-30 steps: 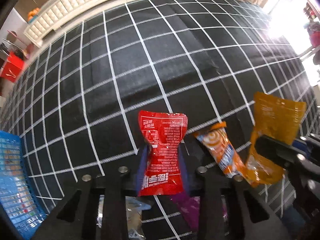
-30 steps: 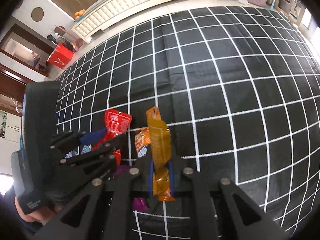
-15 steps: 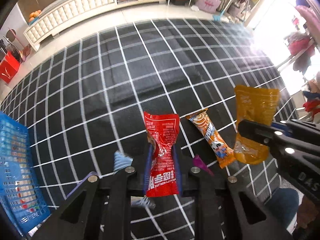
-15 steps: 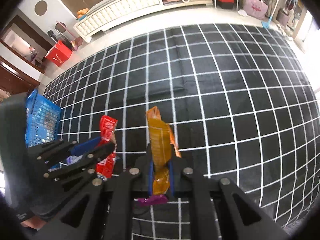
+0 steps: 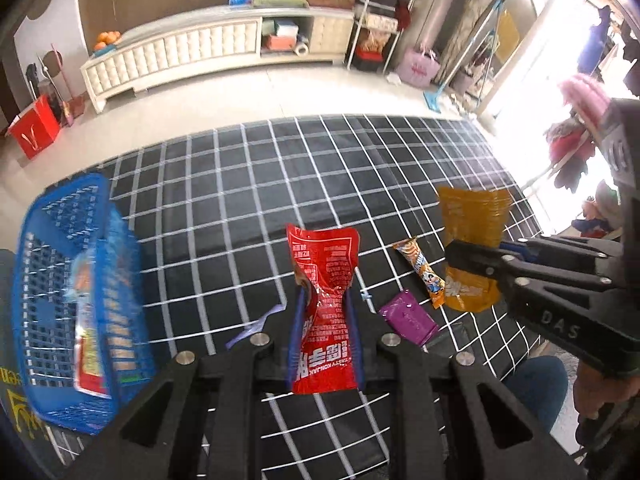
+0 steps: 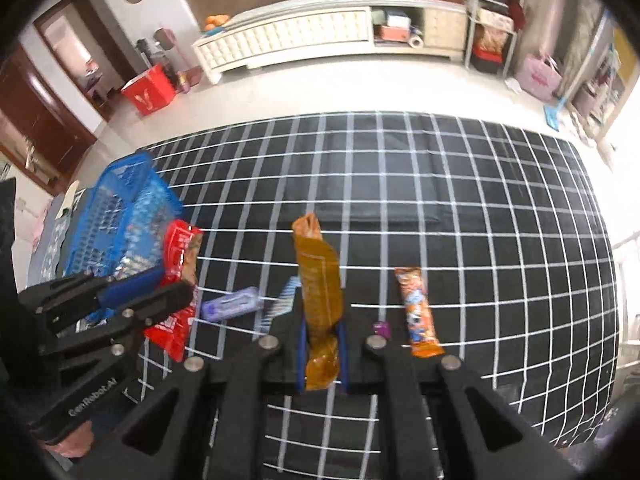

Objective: Organize snacks
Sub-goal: 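Carry the red packet into the basket and open the left tool while the right tool carries the orange pack, then lower the orange pack into the basket and open the right tool, then withdraw both tools from the basket toward the remaining snacks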

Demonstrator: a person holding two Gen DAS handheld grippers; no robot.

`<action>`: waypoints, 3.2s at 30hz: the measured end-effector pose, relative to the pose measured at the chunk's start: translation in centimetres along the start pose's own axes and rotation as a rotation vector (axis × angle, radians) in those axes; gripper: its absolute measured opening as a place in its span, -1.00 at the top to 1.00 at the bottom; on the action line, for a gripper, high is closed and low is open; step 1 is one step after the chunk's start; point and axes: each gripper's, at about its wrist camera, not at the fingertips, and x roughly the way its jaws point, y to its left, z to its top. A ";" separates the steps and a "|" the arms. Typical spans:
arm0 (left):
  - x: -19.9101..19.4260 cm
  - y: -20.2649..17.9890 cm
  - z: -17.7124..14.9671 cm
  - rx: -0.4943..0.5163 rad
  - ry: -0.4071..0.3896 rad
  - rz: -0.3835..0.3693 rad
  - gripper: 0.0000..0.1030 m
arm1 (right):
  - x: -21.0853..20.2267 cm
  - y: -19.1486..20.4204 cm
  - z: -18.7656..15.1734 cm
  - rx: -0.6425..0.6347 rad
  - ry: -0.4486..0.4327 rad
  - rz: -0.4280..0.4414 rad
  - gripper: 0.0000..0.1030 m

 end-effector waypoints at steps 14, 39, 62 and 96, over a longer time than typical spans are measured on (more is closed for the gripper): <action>-6.0 10.5 -2.0 -0.086 -0.064 0.087 0.64 | 1.5 11.4 2.4 -0.159 -0.004 0.077 0.70; -3.1 20.9 -5.5 -0.188 0.046 0.065 0.52 | 9.0 23.1 3.8 -0.296 0.101 0.167 0.70; -7.7 23.0 -8.7 -0.209 0.022 0.128 0.20 | 7.9 26.6 3.8 -0.321 0.083 0.181 0.70; -8.5 22.9 -9.7 -0.229 -0.004 0.157 0.20 | 7.7 25.6 3.4 -0.358 0.055 -0.029 -0.73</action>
